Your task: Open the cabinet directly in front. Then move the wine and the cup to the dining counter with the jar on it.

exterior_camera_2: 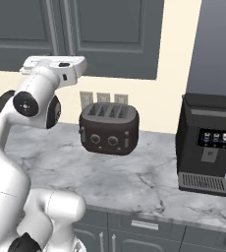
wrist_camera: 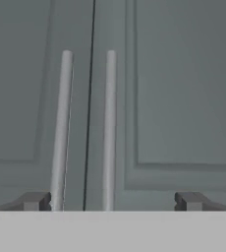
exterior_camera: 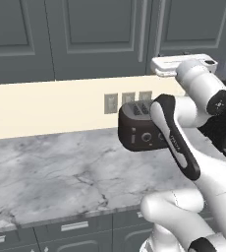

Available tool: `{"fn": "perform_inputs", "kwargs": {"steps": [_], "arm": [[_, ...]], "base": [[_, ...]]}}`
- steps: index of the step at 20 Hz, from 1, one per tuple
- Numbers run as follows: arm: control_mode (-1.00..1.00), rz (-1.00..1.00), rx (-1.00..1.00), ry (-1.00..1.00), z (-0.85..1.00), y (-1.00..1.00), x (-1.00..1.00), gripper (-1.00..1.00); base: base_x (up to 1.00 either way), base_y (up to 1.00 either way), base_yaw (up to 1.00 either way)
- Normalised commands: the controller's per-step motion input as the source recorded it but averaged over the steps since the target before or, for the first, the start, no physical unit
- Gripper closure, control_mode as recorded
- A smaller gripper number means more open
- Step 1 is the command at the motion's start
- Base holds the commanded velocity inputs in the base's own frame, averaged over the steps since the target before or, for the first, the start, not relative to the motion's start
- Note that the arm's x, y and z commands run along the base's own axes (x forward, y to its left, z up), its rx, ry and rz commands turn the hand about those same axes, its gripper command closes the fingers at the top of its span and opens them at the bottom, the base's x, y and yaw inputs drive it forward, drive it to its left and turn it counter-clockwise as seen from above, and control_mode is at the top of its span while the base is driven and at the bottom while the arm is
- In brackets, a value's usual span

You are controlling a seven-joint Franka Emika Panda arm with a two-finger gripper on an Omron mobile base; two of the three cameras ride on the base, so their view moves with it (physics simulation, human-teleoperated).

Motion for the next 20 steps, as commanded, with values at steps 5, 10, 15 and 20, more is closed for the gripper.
{"fn": "perform_inputs", "kwargs": {"steps": [5,10,15,20], "arm": [[-1.0,0.0,0.0,0.11,0.0,-0.03,0.62,-1.0],[-1.0,-0.04,0.0,0.17,0.09,0.0,0.6,-1.0],[-1.0,-0.03,0.0,0.12,0.01,0.0,0.94,-1.0],[-1.0,0.0,0.0,0.03,-0.25,0.0,1.0,-1.0]], "base": [[0.0,0.0,0.0],[0.0,0.0,0.0],[0.0,0.0,0.0],[0.0,0.0,0.0]]}}
